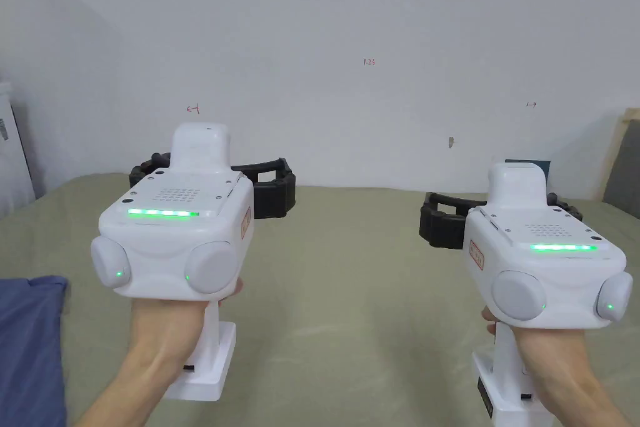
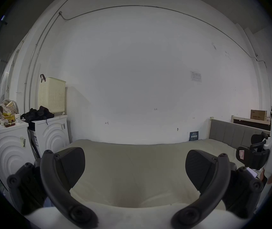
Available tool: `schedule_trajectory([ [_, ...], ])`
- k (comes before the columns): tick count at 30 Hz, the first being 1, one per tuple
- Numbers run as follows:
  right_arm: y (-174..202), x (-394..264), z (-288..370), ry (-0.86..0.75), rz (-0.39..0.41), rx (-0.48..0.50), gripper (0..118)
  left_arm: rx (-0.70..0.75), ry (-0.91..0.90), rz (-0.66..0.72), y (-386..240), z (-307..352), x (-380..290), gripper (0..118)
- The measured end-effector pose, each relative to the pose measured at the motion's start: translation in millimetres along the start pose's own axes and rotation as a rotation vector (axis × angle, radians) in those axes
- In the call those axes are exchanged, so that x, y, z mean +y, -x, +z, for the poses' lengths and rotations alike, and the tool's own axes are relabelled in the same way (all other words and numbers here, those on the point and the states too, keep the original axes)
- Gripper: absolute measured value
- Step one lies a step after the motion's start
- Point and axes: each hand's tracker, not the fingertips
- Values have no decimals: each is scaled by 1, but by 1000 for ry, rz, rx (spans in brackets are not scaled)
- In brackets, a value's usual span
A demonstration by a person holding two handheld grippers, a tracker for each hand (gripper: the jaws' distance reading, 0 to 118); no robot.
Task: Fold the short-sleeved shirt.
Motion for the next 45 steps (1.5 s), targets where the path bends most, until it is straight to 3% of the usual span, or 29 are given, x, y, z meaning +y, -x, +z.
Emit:
schedule_trajectory([
  [45,1,-2,1,1,11,4,118,-8,-2,-7,-4,11,0,118],
])
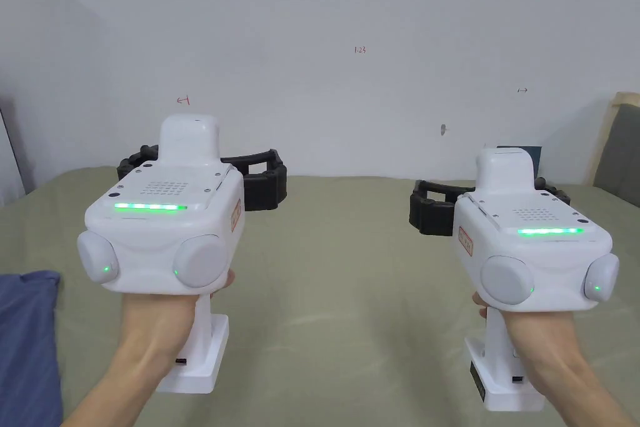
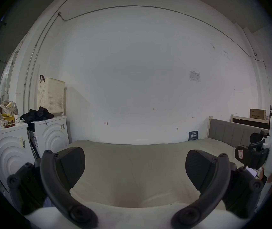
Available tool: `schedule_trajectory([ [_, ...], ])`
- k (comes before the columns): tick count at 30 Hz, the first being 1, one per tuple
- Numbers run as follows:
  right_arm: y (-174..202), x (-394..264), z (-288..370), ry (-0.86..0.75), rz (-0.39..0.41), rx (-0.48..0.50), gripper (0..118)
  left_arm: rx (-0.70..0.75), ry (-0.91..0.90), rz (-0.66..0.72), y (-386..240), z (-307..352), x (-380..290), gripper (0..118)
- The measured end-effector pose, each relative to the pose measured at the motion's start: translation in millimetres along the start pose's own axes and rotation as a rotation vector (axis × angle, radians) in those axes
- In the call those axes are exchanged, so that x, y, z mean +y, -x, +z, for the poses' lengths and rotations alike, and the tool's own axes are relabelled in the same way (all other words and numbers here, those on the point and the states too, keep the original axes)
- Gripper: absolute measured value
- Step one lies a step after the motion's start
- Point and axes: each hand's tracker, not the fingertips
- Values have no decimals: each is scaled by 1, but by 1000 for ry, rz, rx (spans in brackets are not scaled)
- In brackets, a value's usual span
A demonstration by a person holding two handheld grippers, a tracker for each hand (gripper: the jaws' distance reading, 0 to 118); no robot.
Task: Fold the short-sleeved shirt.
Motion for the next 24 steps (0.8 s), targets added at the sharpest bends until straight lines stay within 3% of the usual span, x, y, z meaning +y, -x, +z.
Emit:
schedule_trajectory([
  [24,-2,0,0,6,-2,-4,118,0,-1,-5,-1,2,3,118],
])
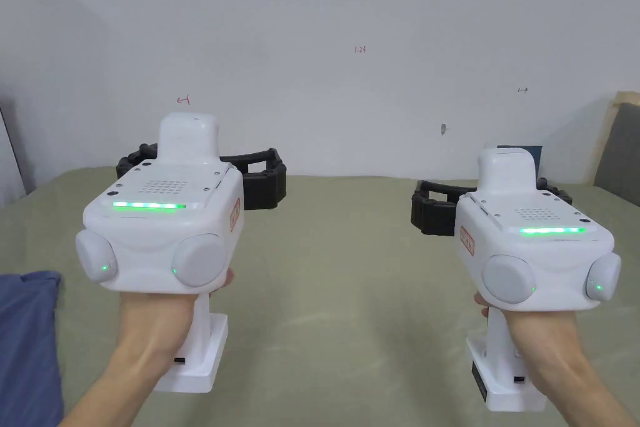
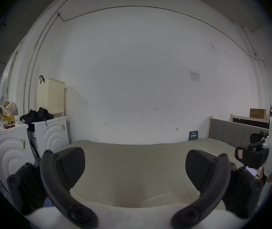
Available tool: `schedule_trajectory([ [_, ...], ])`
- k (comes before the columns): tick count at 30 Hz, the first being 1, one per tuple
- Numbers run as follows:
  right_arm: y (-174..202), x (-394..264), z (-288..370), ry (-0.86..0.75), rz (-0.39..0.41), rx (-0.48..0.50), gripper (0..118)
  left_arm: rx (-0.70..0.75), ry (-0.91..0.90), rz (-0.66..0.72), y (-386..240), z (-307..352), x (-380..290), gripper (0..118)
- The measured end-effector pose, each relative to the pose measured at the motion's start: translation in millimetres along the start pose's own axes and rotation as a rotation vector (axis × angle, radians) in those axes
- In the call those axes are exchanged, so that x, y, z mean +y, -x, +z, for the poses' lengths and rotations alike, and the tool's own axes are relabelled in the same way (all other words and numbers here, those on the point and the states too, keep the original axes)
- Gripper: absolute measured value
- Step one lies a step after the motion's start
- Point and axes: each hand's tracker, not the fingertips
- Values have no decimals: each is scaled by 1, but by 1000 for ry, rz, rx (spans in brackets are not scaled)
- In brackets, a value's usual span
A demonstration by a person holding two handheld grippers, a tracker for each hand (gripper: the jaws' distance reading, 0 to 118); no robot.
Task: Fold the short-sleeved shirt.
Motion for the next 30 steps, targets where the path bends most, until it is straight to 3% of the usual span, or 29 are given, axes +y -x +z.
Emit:
schedule_trajectory([
  [30,3,0,0,1,3,1,118,-6,7,-7,0,2,-1,118],
])
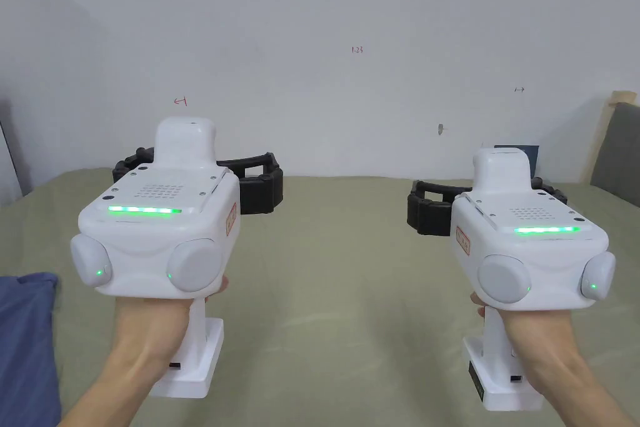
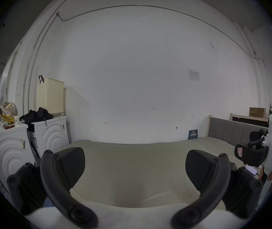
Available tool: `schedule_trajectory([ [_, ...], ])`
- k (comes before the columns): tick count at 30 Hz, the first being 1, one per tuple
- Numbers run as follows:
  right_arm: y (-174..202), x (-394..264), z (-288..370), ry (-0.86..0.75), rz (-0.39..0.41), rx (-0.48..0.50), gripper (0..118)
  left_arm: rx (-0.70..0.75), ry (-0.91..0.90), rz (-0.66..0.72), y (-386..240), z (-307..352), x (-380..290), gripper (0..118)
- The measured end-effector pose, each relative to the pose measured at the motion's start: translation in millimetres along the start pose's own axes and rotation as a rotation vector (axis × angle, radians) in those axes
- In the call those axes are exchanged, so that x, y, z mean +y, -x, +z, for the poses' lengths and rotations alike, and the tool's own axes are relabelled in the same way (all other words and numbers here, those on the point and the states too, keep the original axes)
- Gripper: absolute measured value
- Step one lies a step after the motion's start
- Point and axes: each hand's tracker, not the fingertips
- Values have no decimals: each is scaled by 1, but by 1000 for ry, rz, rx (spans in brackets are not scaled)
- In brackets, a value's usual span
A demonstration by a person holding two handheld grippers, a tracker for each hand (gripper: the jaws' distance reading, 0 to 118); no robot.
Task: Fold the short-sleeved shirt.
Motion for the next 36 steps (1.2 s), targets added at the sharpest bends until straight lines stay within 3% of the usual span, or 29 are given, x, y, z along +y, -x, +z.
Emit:
schedule_trajectory([
  [36,0,-1,0,-3,-4,0,118,9,-3,8,5,1,1,118],
])
